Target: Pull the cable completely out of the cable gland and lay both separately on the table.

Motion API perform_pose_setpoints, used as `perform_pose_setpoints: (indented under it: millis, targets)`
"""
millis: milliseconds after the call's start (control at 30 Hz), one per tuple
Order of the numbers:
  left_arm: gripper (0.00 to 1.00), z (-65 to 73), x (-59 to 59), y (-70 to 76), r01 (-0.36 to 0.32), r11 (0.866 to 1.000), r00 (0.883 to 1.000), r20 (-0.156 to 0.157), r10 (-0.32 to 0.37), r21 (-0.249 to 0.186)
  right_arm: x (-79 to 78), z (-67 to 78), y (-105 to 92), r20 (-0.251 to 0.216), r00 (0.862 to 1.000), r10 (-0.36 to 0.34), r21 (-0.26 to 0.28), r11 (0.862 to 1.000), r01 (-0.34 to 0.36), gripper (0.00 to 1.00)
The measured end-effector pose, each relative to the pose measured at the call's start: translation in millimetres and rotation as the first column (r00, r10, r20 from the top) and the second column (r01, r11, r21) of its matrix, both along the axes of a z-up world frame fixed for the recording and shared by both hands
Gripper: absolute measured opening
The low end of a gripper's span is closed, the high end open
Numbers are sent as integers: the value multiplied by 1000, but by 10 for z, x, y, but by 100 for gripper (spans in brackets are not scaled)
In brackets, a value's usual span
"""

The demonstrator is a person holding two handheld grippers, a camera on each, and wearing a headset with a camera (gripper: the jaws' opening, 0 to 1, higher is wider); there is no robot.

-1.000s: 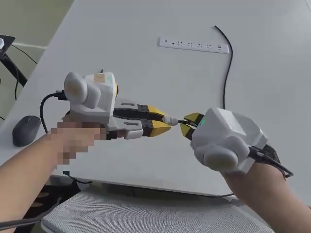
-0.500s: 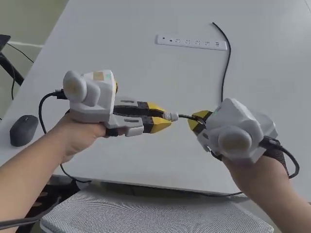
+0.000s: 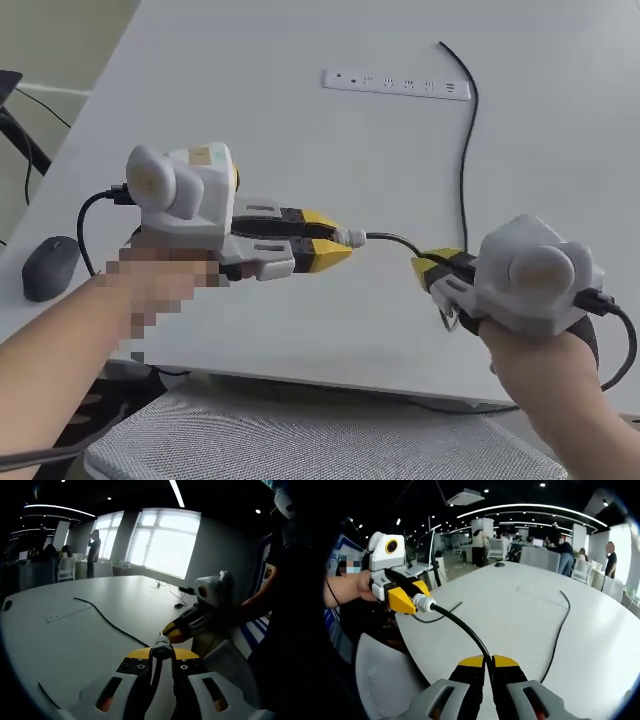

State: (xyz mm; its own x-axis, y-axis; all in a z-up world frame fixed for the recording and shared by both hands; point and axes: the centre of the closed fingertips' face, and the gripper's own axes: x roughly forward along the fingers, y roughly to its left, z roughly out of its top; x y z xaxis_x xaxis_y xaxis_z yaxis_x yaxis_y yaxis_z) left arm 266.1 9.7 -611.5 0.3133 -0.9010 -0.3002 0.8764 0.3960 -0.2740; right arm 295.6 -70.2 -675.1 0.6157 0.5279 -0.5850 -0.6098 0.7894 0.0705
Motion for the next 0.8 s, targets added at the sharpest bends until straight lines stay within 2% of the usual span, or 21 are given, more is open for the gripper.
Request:
perform_pose_setpoints:
  millis: [167, 300, 667, 800]
  targets:
    - [15, -5, 0, -19, 1, 1000, 1000, -3, -1, -1, 10, -133, -98, -52, 997, -56, 13, 998, 56, 0]
    - [15, -19, 1, -44, 6, 1000, 1000, -4, -6, 4, 1, -218, -162, -74, 994, -78, 19, 997, 80, 0]
    - [15, -30, 7, -50, 6, 1000, 1000, -5, -6, 5, -47, -225, -155, -114, 988, -107, 65, 991, 115, 1]
    - [15, -22, 22, -30, -4, 1000, 1000, -2, 4, 5, -61, -213, -146, -110, 989, -94, 59, 993, 101, 1]
